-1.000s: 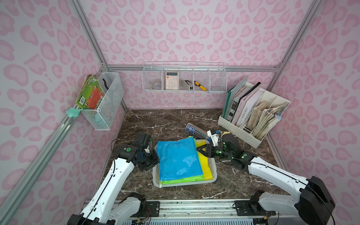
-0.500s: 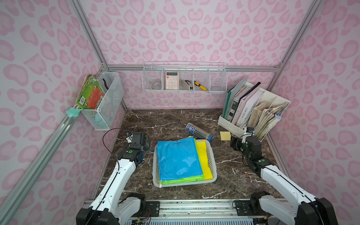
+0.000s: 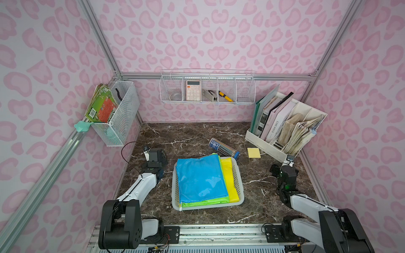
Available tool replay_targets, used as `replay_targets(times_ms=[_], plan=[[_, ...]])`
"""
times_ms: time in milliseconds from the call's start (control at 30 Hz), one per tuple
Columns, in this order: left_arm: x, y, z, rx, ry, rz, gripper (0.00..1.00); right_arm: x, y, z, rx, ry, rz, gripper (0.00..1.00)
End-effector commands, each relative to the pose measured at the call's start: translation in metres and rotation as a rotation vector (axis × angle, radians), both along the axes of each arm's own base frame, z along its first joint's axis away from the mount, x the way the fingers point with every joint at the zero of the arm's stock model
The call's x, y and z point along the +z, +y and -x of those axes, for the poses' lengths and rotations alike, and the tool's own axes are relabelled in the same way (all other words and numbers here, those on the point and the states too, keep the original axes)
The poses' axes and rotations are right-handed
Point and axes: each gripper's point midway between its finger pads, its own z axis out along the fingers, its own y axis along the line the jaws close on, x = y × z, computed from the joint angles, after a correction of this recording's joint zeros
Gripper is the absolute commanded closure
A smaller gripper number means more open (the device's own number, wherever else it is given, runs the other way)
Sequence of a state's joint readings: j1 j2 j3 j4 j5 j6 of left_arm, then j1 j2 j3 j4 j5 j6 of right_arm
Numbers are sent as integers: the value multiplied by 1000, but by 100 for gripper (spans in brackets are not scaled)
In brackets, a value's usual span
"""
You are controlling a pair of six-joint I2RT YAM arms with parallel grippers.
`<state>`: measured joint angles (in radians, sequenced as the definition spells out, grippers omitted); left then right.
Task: Put the folded raincoat in the basket
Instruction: Reset both arms
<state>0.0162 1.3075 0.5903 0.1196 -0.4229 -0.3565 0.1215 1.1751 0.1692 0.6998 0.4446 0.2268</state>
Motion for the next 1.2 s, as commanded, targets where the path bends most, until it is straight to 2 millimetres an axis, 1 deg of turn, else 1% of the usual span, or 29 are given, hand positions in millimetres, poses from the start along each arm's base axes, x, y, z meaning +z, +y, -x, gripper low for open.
replay_targets(times_ms=[0, 33, 67, 100, 133, 200, 233, 267, 300, 333, 367, 400, 433, 467, 500, 533, 567, 600, 700, 733, 767, 833, 933, 967, 1033, 1067, 1100, 1133, 1167], plan=[[4, 3, -19, -46, -102, -83, 12, 39, 7, -16, 61, -172, 8, 11], [-1, -1, -25, -70, -100, -77, 14, 45, 8, -16, 79, -215, 11, 11], [-4, -9, -29, -114, -85, -96, 18, 48, 7, -16, 94, -242, 22, 12], [-1, -24, -32, -184, -82, -86, 18, 50, 5, -17, 97, -258, 26, 13], [-2, -32, -32, -230, -90, -96, 18, 50, 3, -19, 97, -260, 26, 13], [-1, -39, -31, -262, -104, -85, 16, 52, 0, -23, 98, -269, 20, 13], [-1, -45, -33, -303, -105, -77, 15, 54, -2, -26, 105, -283, 19, 13], [-3, -53, -35, -351, -98, -67, 15, 56, -1, -27, 131, -293, 23, 14], [-6, -66, -38, -430, -82, -44, 16, 56, 2, -29, 171, -300, 23, 18], [-9, -75, -42, -488, -62, -33, 17, 57, 5, -28, 204, -309, 18, 20], [-12, -78, -45, -501, -47, -31, 19, 60, 9, -24, 233, -327, 33, 19], [-13, -76, -46, -488, -38, -32, 20, 64, 13, -15, 259, -376, 54, 19], [-13, -73, -46, -474, -35, -31, 20, 63, 16, -5, 279, -412, 66, 18], [-13, -69, -46, -458, -30, -39, 20, 62, 18, 0, 289, -438, 71, 1], [-12, -62, -46, -429, -24, -74, 21, 66, 19, 3, 298, -482, 78, 0], [-9, -58, -47, -423, -39, -114, 20, 59, 24, -5, 337, -437, 72, 0], [-6, -53, -46, -409, -68, -145, 19, 50, 24, -15, 346, -374, 54, 0], [-2, -46, -46, -376, -89, -162, 18, 47, 22, -21, 339, -348, 46, 0], [-7, -34, -49, -339, -133, -166, 18, 52, 19, -20, 333, -395, 44, 0], [-7, -25, -48, -294, -150, -163, 18, 53, 18, -19, 333, -401, 38, 0], [-9, -21, -45, -281, -157, -147, 18, 52, 18, -20, 333, -393, 34, 0], [-7, -26, -42, -313, -192, -144, 18, 50, 18, -25, 345, -381, 31, 0], [-11, -48, -30, -439, -257, -133, 17, 45, 25, -36, 390, -345, 27, 0], [-12, -50, -27, -446, -298, -161, 18, 43, 28, -39, 409, -332, 24, 0], [-9, -50, -32, -454, -354, -210, 15, 40, 31, -44, 427, -309, 28, 0], [-10, -45, -34, -428, -329, -204, 13, 40, 31, -45, 423, -307, 31, 0], [-16, -37, -39, -391, -267, -165, 14, 40, 32, -45, 426, -306, 30, 0], [-21, -27, -46, -355, -196, -90, 16, 40, 32, -44, 426, -307, 30, 0], [-25, -21, -46, -360, -162, -5, 14, 40, 32, -45, 427, -306, 31, 0]])
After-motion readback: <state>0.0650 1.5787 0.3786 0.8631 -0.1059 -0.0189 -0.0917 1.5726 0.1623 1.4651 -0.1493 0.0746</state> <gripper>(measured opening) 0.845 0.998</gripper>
